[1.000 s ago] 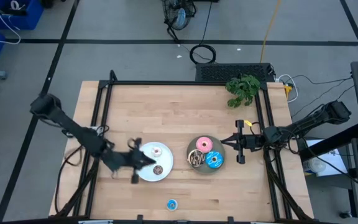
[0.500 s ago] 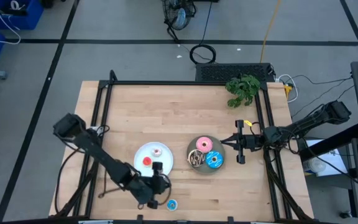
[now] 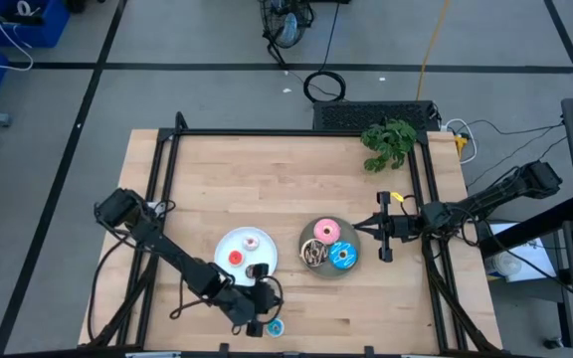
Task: Pick & Place donuts
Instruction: Put the small blue donut on the white plate
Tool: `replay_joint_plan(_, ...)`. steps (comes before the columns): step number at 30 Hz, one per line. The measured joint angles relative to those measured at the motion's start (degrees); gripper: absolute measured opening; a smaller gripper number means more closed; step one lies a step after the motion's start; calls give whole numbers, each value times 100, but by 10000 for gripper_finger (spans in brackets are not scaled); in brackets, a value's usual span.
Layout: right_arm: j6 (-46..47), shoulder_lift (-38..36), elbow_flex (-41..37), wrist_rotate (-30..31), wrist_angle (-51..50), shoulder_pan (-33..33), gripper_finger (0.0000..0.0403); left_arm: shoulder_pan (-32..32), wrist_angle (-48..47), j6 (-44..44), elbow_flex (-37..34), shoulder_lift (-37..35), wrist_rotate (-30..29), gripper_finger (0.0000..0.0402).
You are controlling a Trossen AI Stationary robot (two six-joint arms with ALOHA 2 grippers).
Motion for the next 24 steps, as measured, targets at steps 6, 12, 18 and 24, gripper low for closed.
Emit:
replay_joint_plan(6,-2,0,0,5,32,1,0,-76,-959,-198,717,51,187,3)
replay_joint_plan(12,36,9,0,7,39,0,0,-146,-2711,-286,2471,827,654,4)
replay_joint_plan(18,145,15,0,-2,5,1,0,-138,-4120,59,3595,1606,974,17)
replay_joint_plan(24,153,15,0,-4,2,0,0,-138,-4344,158,3598,1737,929,65)
